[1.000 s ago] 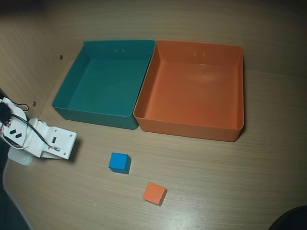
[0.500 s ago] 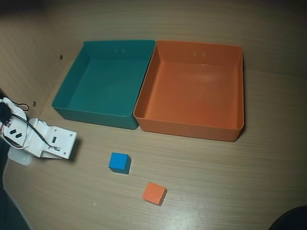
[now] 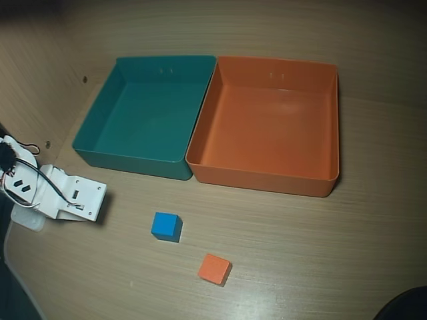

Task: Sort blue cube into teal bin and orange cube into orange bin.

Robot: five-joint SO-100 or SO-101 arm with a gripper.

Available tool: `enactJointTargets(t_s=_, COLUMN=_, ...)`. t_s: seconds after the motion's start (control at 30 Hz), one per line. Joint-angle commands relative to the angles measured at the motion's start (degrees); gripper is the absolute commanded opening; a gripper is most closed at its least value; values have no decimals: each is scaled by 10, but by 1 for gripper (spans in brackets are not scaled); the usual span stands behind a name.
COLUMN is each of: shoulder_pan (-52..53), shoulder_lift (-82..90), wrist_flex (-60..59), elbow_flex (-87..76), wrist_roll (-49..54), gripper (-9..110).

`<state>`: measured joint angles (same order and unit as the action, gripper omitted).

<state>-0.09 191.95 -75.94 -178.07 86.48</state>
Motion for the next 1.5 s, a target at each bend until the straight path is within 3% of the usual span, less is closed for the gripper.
enactJointTargets(t_s=0.0, shoulder_pan=3, shoulder_lift=3, wrist_flex=-9, elbow_flex=-37, wrist_roll=-8, gripper=-6)
enactJointTargets(t_s=0.37, shoulder_pan=2, shoulder_lift=2, wrist_flex=-2, elbow_flex=-26, wrist_roll=-4, gripper=-6)
enactJointTargets(t_s=0.53, shoulder_pan=3, shoulder_lift=-39, wrist_flex=0, elbow_flex=63, wrist_roll=-4, gripper=-6)
enactJointTargets(t_s=0.67, shoulder_pan=3, shoulder_lift=-159, wrist_flex=0, elbow_flex=196, wrist_roll=-2, gripper=-3)
enactJointTargets(t_s=1.1, shoulder_pan=3, shoulder_lift=-700, wrist_flex=1, elbow_flex=754, wrist_roll=-1, gripper=30)
enactJointTargets(t_s=1.47, shoulder_pan=4, shoulder_lift=-994, wrist_flex=1, elbow_flex=1010, wrist_roll=1, gripper=32)
